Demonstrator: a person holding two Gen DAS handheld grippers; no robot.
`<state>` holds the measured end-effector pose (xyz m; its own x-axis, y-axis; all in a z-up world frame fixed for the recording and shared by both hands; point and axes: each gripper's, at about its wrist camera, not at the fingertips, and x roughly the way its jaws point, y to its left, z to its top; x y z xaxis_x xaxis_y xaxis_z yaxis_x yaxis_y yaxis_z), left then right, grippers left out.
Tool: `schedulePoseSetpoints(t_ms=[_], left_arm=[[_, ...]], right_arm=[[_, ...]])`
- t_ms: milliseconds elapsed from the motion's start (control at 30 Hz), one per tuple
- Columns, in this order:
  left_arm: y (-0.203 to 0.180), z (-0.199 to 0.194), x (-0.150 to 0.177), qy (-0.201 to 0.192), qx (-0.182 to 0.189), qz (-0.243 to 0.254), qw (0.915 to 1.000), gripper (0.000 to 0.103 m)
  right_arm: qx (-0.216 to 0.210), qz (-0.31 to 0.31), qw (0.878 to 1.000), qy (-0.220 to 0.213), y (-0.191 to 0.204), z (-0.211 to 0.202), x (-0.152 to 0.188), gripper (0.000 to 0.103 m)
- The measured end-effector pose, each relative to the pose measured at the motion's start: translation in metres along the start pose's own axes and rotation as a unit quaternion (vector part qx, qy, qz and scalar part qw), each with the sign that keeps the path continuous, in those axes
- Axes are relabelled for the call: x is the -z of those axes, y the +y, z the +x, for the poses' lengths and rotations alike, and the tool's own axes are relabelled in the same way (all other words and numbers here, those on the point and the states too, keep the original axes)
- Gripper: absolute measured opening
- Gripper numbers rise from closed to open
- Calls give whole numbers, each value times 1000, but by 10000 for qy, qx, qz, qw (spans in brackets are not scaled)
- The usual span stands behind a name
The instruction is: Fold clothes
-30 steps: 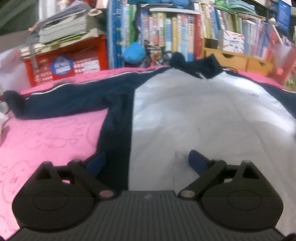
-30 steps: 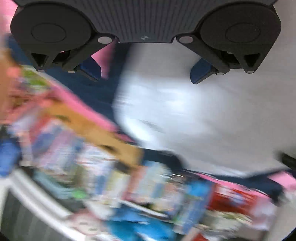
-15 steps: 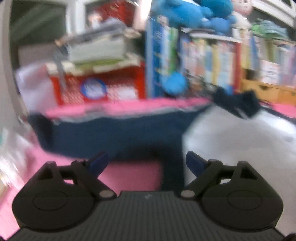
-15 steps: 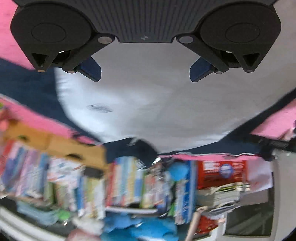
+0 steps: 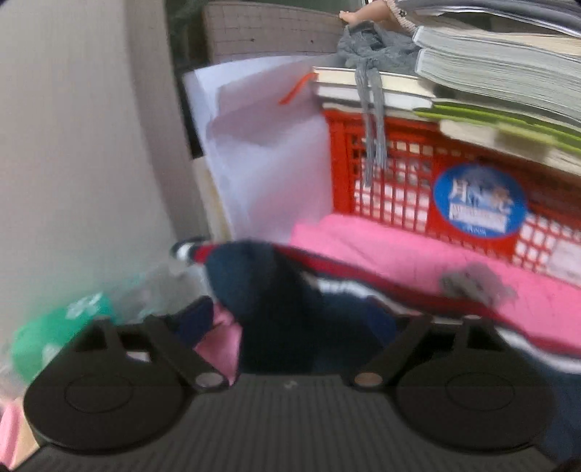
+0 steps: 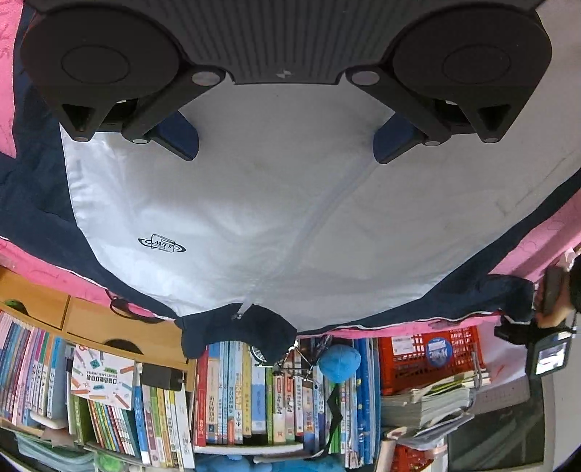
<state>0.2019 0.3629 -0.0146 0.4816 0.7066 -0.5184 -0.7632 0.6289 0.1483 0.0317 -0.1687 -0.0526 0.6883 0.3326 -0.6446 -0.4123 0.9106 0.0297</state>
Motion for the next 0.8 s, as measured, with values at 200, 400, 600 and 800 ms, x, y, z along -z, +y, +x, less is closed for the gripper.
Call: schedulePoseSetpoints(t_ms=[200,400,600,800], left_arm=[[-10,-46,16,-2554,-715,994,9591,6],[4,-9,17,-492,-401,1065,9923,17],[38,6,25,299,44,50,9995,47],[41,-20,23,-502,-283,145,9982,47]], right_arm=[[-10,28,10000,6,-1,0,0,103],[-17,50,10000,11,-2,0,0,103],[2,61,10000,8,-1,1,0,103],[5,62,10000,8,-1,1,0,103]])
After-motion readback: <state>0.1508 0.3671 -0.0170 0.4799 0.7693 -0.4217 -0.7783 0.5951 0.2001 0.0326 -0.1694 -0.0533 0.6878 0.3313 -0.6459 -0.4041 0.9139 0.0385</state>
